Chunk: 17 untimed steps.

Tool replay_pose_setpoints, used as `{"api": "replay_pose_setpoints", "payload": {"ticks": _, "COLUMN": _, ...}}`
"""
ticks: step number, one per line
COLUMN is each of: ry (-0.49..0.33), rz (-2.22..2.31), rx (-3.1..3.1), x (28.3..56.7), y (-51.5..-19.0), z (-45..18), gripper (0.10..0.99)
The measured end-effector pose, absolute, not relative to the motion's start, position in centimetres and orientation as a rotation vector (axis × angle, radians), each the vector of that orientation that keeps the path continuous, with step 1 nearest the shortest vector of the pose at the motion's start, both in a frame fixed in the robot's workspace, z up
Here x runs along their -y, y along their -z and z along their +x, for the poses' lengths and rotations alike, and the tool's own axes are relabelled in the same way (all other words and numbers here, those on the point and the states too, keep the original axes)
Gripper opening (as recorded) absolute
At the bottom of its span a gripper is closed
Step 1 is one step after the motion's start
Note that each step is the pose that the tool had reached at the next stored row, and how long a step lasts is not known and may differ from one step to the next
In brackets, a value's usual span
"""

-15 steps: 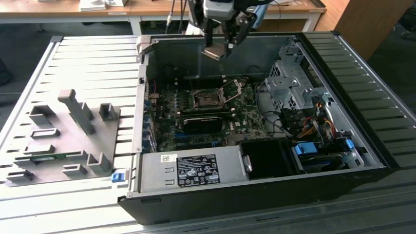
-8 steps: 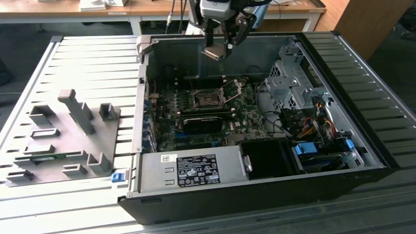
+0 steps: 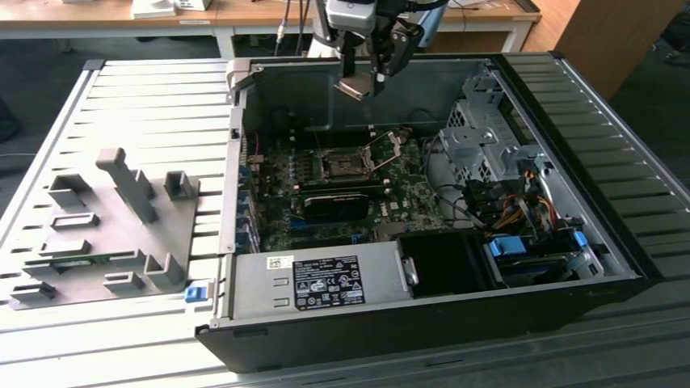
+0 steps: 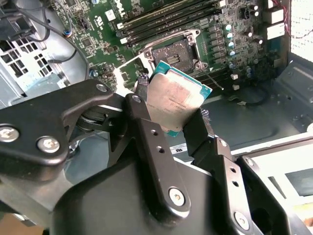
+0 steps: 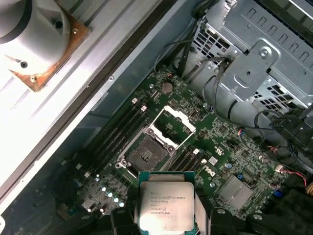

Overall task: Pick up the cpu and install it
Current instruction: 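Place the cpu into insertion slot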

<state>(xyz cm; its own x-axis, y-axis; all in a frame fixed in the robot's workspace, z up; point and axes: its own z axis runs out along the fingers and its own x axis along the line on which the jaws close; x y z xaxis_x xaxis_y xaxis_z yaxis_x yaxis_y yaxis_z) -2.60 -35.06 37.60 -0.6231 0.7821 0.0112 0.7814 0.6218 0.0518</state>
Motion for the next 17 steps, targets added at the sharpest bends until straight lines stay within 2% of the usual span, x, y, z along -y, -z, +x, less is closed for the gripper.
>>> {"api": "replay_pose_setpoints", "payload": {"ticks": 17, "ry": -0.076, "rz": 1.669, "rx": -2.639, "x": 35.03, "y": -37.41, "z": -2.59, "gripper": 0.541}}
